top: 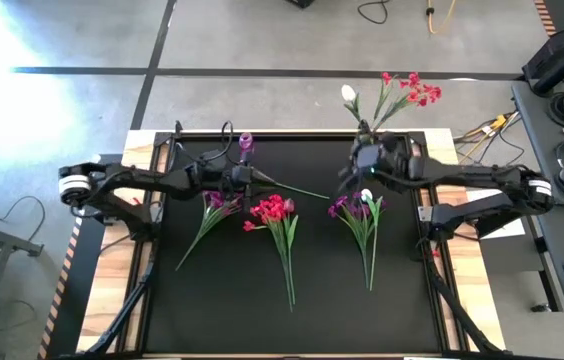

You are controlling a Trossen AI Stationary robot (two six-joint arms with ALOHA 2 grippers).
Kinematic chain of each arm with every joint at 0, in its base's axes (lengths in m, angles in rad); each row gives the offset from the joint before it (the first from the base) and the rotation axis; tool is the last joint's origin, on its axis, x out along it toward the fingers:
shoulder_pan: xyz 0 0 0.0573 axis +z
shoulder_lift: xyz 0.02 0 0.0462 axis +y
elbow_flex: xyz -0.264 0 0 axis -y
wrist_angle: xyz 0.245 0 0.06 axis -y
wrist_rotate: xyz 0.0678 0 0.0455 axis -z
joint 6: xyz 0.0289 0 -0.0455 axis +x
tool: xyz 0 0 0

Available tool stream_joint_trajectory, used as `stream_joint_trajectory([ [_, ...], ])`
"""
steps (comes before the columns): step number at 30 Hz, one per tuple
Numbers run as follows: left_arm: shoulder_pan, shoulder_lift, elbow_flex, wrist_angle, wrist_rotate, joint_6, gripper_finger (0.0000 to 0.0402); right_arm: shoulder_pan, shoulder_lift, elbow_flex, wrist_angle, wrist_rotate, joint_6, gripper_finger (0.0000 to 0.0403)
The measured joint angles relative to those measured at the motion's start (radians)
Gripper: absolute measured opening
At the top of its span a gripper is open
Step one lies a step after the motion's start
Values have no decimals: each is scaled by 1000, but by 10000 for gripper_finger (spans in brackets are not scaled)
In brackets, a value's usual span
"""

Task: Sort flowers into vase by color
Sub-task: Put the left bouquet of purple flowers into the purple vase

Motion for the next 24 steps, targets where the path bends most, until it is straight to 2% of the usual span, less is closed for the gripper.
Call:
stream_joint_trajectory([
  [5, -27, -156, 0, -284, -38, 4, 10, 106, -40, -141, 171, -1, 11, 13],
  [8, -50, -255, 3, -531, -132, -43, 3, 142, -51, -205, 217, 0, 37, 13],
  [12, -96, -345, 65, -937, -277, -188, 2, 168, -61, -266, 246, 0, 59, 12],
  [16, -161, -371, 144, -1232, -362, -402, 3, 172, -66, -288, 247, 1, 81, 12],
  [24, -247, -316, 249, -1645, -367, -687, 37, 172, -66, -292, 255, 2, 95, 12],
])
